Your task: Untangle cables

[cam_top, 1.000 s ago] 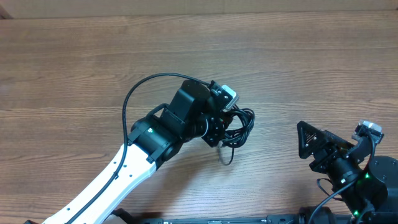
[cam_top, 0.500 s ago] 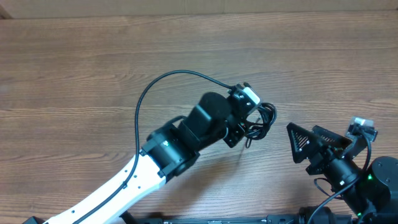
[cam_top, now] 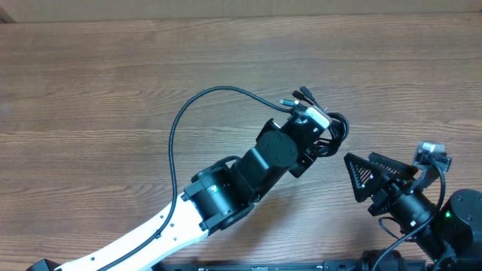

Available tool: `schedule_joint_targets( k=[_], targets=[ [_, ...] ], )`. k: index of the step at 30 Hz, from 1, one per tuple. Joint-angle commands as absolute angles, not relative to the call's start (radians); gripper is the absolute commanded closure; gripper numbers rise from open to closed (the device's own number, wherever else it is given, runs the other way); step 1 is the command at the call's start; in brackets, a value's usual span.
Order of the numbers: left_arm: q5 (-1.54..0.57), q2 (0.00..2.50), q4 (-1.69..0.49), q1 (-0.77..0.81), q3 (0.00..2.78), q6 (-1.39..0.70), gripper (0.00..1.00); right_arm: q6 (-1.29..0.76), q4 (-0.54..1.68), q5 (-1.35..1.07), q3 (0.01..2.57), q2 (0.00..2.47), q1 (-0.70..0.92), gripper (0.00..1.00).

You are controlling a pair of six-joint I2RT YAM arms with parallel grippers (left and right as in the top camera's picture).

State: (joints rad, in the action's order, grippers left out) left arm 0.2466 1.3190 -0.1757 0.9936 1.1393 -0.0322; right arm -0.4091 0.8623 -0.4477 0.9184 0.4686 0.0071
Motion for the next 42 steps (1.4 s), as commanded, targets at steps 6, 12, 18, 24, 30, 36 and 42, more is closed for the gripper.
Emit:
schedule_joint_targets(
  k=[6, 12, 18, 24, 30, 36, 42],
  targets=[
    [0.280, 1.322, -0.155, 1.038, 1.148, -0.095, 0.96, -0.384, 0.850, -0.478, 0.937, 0.461, 0.005, 0.33],
    [0.281, 1.322, -0.158, 1.066, 1.148, -0.094, 0.96, -0.384, 0.839, -0.499, 0.937, 0.461, 0.005, 0.41],
    [0.268, 1.322, -0.157, 1.076, 1.148, -0.094, 0.96, -0.384, 0.839, -0.498, 0.937, 0.461, 0.005, 0.51],
    [0.268, 1.322, -0.154, 1.088, 1.148, -0.090, 0.96, -0.385, 0.847, -0.461, 0.937, 0.461, 0.005, 0.59],
    [0.195, 1.322, -0.154, 1.089, 1.148, -0.089, 0.96, -0.385, 0.846, -0.461, 0.936, 0.461, 0.005, 0.70],
    [0.192, 1.322, -0.153, 1.089, 1.148, -0.089, 0.96, -0.392, 0.850, -0.440, 0.936, 0.461, 0.005, 0.84],
    [0.190, 1.322, -0.150, 1.095, 1.148, -0.058, 0.96, -0.392, 0.868, -0.393, 0.936, 0.461, 0.005, 0.91]
  ],
)
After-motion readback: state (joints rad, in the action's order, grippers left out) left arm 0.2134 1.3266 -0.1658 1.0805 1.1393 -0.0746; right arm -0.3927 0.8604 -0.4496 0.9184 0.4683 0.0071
